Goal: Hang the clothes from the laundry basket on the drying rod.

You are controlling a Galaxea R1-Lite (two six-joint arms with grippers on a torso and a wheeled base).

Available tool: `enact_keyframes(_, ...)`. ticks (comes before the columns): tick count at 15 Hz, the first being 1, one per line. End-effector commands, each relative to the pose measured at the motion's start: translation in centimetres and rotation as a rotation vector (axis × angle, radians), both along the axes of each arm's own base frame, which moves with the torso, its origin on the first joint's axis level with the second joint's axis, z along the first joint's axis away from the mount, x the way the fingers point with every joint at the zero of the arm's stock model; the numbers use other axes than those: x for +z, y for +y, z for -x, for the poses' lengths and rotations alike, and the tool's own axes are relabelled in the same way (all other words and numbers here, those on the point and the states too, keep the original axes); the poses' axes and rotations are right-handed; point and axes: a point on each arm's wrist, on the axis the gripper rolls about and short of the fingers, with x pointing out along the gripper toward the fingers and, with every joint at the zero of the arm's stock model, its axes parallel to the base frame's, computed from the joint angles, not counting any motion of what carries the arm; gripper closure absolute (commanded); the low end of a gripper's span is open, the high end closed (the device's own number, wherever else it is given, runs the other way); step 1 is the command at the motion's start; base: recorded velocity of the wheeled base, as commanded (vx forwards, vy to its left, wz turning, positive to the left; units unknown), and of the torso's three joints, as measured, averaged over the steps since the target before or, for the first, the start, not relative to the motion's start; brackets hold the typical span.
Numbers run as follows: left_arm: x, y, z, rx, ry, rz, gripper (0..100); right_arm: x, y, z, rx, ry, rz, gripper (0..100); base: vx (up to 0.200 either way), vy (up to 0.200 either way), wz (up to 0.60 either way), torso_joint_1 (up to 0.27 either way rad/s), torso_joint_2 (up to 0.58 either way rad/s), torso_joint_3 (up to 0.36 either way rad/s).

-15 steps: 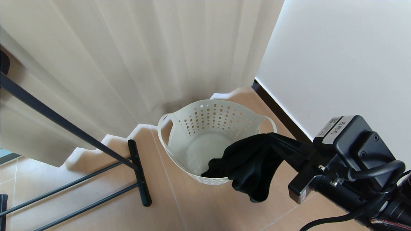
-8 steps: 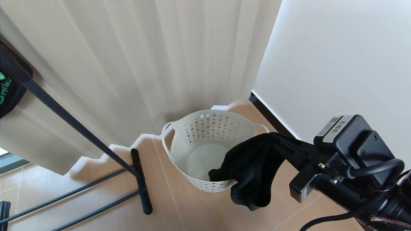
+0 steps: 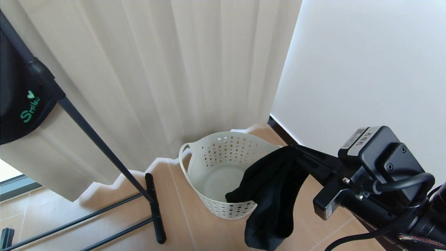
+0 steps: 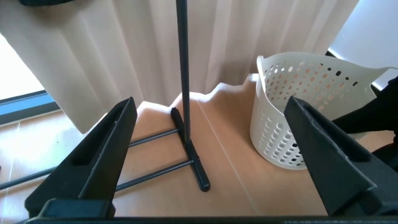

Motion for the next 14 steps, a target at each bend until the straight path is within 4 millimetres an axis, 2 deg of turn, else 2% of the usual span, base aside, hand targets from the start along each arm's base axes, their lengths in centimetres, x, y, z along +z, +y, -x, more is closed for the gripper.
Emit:
enact_keyframes(1,0.01,0.0,-0.01,0.001,0.001,-0.001,0,-0.21,0.08,-0.18,-0.004,0.005,0.008,100,0.0,0.0,0.0,-0.002,0.0,0.198)
enact_keyframes(6,0.01,0.0,-0.01,0.001,0.001,0.0,0,-0.16,-0.01,-0.45,-0.013,0.004,0.007,100,0.0,0.0,0.0,0.004,-0.02,0.171)
enact_keyframes(14,0.01,0.0,-0.01,0.001,0.001,-0.001,0,-0.48,0.07,-0.56,-0.017,0.012,0.016,100,0.0,0.0,0.0,0.046,-0.4,-0.154)
